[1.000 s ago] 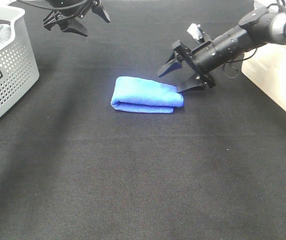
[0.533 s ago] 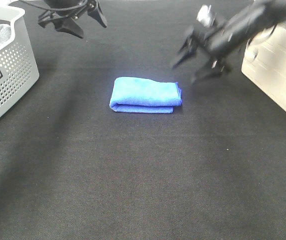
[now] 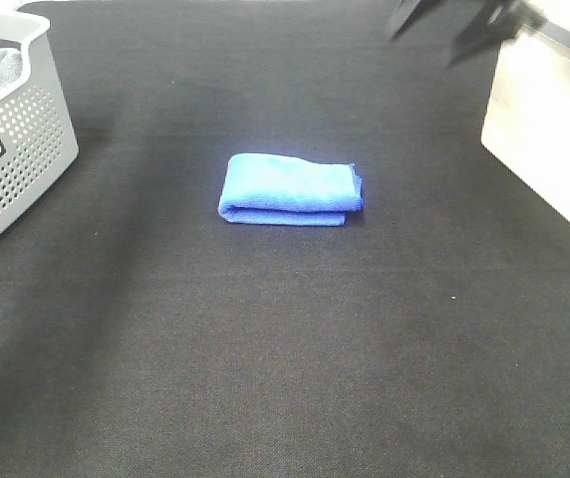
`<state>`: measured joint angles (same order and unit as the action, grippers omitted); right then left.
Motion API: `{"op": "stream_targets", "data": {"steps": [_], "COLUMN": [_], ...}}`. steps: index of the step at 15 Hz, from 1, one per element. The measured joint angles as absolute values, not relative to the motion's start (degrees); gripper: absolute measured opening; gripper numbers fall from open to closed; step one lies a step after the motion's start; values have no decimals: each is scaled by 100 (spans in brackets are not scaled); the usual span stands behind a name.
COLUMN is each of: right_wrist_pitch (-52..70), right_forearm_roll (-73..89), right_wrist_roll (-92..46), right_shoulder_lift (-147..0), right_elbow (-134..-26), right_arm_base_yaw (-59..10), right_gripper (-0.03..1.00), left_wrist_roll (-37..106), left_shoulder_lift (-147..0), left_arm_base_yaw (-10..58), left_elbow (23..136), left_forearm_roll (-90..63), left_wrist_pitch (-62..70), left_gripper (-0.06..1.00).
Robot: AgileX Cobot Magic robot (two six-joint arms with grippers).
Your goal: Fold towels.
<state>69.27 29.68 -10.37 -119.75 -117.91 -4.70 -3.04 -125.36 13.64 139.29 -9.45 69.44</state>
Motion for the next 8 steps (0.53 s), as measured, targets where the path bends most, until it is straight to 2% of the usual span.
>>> {"op": "stream_targets", "data": {"steps": [5, 8], "right_wrist_pitch": [6933, 6939], "right_forearm_roll": [2475, 2257], "right_wrist_roll": [-945, -951], "right_shoulder_lift": [-10376, -9110], "right_elbow": [-11373, -10181], "right_arm_base_yaw": [-470, -476], "right_gripper": [76, 76], "left_wrist_roll": [-252, -115], "left_shoulder_lift": [-11396, -10319], "left_arm_base_yaw": [1707, 1730], "left_elbow": [13837, 12582], "left_forearm_roll": [-596, -550], "left_wrist_pitch": [6944, 6944], "left_gripper": [64, 64]}}
